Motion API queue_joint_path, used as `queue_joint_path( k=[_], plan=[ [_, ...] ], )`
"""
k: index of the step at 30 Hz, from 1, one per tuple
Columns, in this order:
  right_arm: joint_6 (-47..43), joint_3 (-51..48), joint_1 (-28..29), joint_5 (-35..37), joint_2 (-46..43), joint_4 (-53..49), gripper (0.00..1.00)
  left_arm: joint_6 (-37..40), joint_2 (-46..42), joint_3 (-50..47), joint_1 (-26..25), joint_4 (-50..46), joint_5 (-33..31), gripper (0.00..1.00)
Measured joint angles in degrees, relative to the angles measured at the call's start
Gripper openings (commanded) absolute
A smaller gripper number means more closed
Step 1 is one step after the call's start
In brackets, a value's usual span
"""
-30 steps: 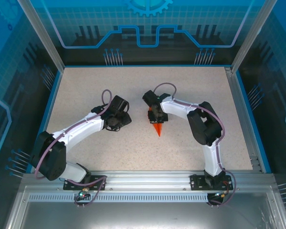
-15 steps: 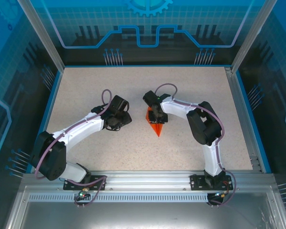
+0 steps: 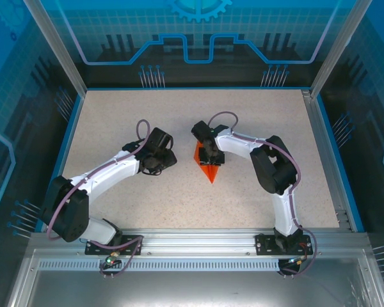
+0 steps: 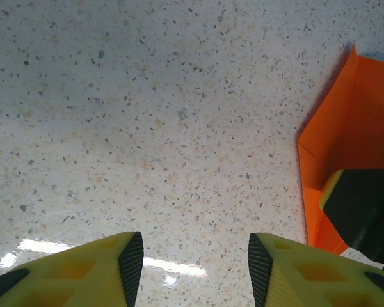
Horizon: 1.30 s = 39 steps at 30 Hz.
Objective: Fold a paper plane with a square sheet of paper (pick it up from the middle)
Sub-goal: Move the paper plane to the center of the table, then reset both arms
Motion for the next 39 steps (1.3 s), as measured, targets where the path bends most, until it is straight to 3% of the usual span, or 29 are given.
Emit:
queue_joint_path(
  k=[12, 18, 21, 23, 25, 29, 34, 39],
  plan=[
    [-1.9, 0.3, 0.0, 0.5, -6.9, -1.9, 0.55, 2.1, -1.2, 0.0, 0.0, 0.2, -0.3, 0.54],
    [-3.7, -3.3, 0.0, 6.3, -19.6, -1.5, 0.63, 4.5, -4.0, -0.9, 0.0, 0.6, -3.0, 0.60],
    [-5.5, -9.0, -0.2, 13.3, -31.4, 0.1, 0.64, 6.4, -6.4, -1.8, 0.2, 0.6, -6.7, 0.70],
    [-7.8, -14.1, -1.0, 18.9, -40.2, 2.7, 0.66, 8.3, -8.5, -2.6, 0.6, 0.7, -10.6, 0.90],
    [-10.8, -20.0, -3.6, 23.9, -47.8, 6.8, 0.73, 10.3, -10.5, -3.4, 1.6, 0.9, -14.5, 0.98],
    [-19.5, -33.5, -13.2, 28.7, -56.4, 17.6, 0.86, 15.4, -13.8, -6.6, 5.8, 3.9, -23.9, 0.99],
    [-28.3, -45.0, -25.3, 25.5, -53.4, 27.0, 0.87, 21.5, -12.2, -8.7, 12.9, 7.6, -30.8, 0.99],
    [-34.2, -51.7, -28.4, 20.7, -47.6, 39.8, 0.87, 28.2, -8.5, -12.1, 17.2, 16.4, -34.9, 0.99]
  ],
)
